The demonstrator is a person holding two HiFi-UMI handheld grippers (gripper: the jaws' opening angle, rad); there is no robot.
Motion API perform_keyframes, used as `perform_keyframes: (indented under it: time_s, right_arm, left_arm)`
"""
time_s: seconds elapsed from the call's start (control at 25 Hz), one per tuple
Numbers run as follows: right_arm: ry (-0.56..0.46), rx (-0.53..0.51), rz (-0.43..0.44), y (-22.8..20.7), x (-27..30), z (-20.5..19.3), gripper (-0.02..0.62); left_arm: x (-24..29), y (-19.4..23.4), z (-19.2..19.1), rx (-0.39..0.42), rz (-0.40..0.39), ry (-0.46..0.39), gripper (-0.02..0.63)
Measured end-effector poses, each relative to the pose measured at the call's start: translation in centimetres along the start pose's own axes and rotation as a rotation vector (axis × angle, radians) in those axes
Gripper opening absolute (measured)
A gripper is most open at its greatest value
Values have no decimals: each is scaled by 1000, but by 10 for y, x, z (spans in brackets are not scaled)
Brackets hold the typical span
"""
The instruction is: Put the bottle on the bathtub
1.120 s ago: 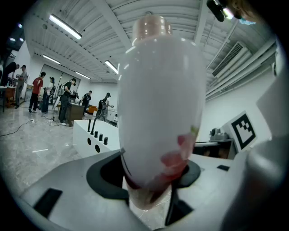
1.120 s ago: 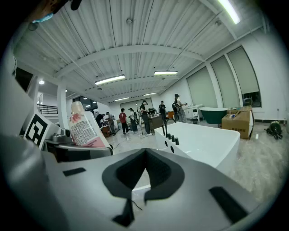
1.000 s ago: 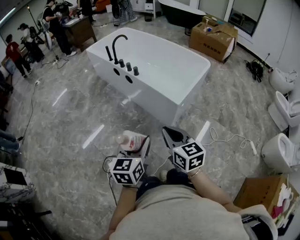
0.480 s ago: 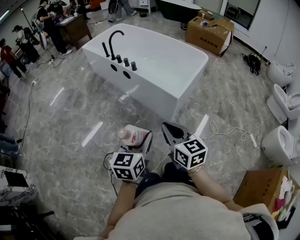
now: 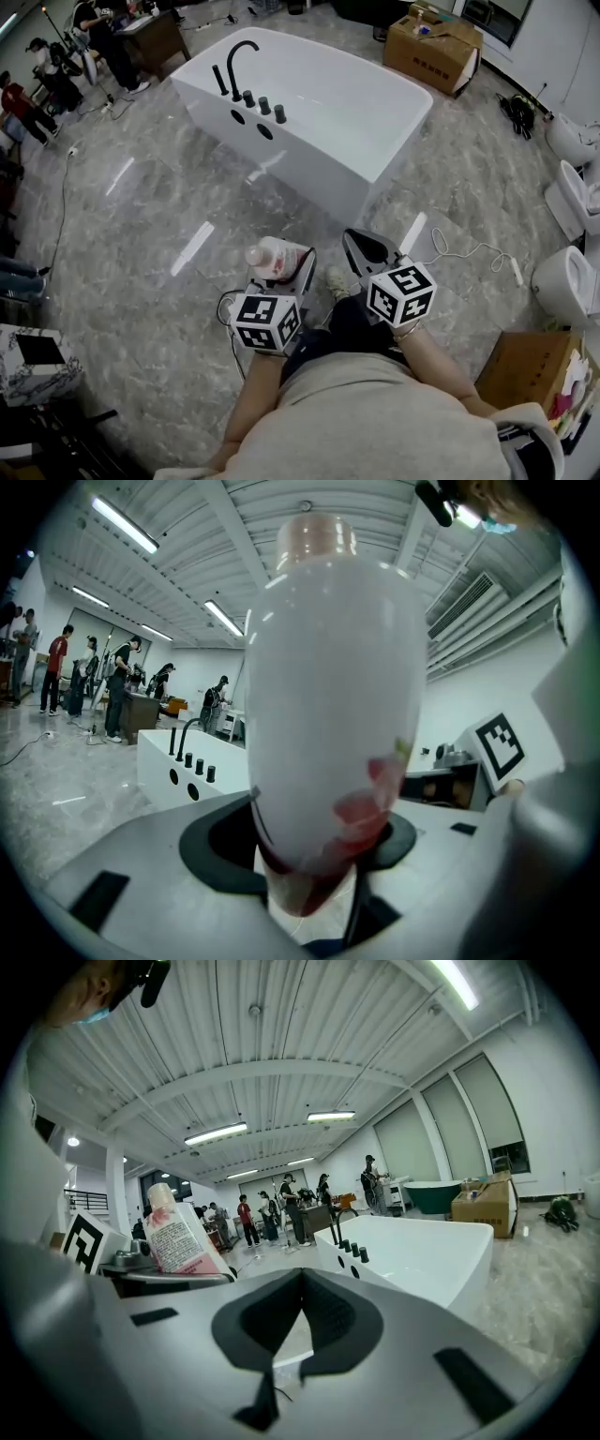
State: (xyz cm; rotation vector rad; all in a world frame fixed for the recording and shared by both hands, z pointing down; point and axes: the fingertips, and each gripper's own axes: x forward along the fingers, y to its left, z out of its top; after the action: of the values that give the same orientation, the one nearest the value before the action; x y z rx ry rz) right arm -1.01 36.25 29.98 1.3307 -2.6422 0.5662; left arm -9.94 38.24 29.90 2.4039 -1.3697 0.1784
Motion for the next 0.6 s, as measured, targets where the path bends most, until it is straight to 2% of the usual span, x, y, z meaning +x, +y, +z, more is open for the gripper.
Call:
perform_keyframes:
  time_s: [0.28,0.6]
  right_arm:
    - [-13,26,9,-46,54,15,-2]
    - [-20,-6,78,-110,149,73,-2]
  left_arm:
    - [54,33,17,11,13,-1,241]
    - [153,85,63,19,73,6,241]
